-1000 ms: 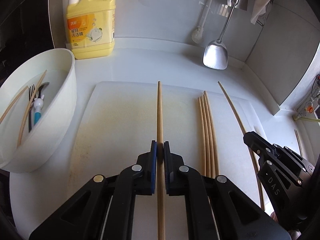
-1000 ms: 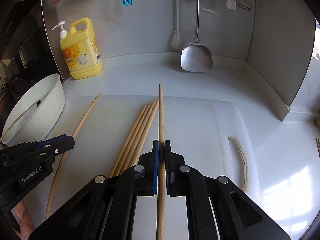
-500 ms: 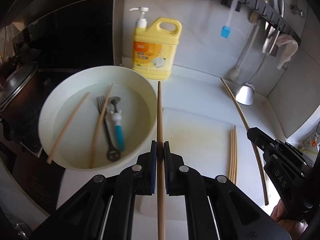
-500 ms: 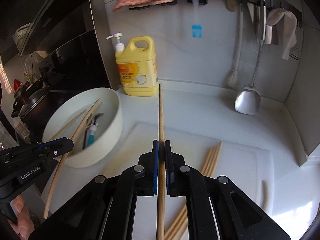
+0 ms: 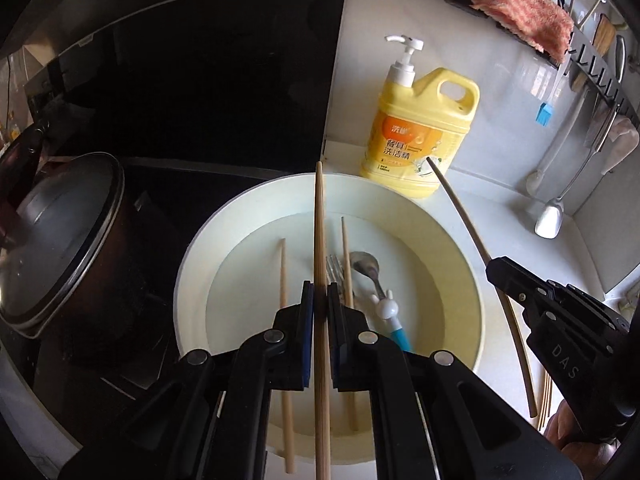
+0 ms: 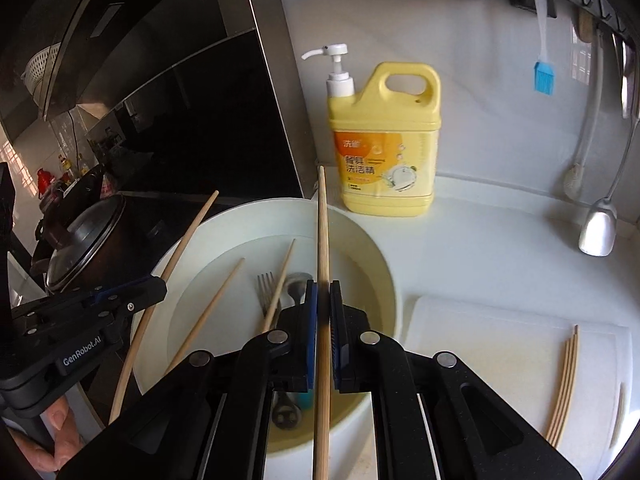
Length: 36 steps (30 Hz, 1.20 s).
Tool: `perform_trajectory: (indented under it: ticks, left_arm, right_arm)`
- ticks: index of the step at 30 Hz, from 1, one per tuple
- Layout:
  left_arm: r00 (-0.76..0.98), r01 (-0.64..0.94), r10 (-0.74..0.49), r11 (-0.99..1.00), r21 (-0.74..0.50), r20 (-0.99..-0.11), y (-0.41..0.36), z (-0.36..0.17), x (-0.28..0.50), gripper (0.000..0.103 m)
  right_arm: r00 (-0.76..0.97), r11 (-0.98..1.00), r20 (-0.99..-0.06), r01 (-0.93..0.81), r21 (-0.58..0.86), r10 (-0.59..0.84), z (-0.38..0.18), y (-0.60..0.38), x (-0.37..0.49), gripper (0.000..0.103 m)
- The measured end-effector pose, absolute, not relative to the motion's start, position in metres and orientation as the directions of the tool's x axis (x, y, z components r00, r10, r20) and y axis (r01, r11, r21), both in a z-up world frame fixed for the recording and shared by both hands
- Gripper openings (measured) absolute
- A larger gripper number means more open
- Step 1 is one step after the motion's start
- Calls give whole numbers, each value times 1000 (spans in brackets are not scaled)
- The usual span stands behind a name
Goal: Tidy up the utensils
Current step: 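Lift and carry both chopsticks with both tools into the basin, then open both tools to release the chopsticks into the basin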
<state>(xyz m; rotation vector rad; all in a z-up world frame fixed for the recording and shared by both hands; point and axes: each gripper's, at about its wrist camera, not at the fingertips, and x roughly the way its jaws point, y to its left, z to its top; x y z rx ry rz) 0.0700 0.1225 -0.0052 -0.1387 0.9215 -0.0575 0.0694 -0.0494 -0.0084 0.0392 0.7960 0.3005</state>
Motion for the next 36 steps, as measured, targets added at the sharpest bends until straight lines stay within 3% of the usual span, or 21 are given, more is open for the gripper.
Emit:
perform_trajectory:
  ticks: [13,24,27,28,30,32,36]
  left_arm:
    - [478,-51,-129,983,-174,-869,141,-73,94,7]
    - [468,-52,-96,989,-135,-879,129,-93,116,10]
    - [431,-54,-108,988,-145,-896,127,-101,120,14]
    - [425,-63,-105,987,-145,-899,127,-101,120,16]
    - [436,-75,-98,987,-145,-895,130,-97,117,30]
    - [469,-92,-76,987,-134,-880,134,-87,112,64]
    - [502,-108,-16,991,-81,-865,142,-70,104,74]
  right_arm:
    - [506,940,-799,-264,216,325,-64,-12,108,6]
    - [435,934,-833,-255,250,342,-81,-12,125,6]
    - [437,937,-834,-243,251,336,-81,-14,127,13]
    - [442,938,-833,-241,248,333,-80,-14,129,18]
    - [456,940,-827,-243,241,330,-77,-16,127,23]
    - [465,940,-822,-245,237,328,-73,-19,125,23]
    - [485,943,-812,-236,235,324,-67,-26,121,29]
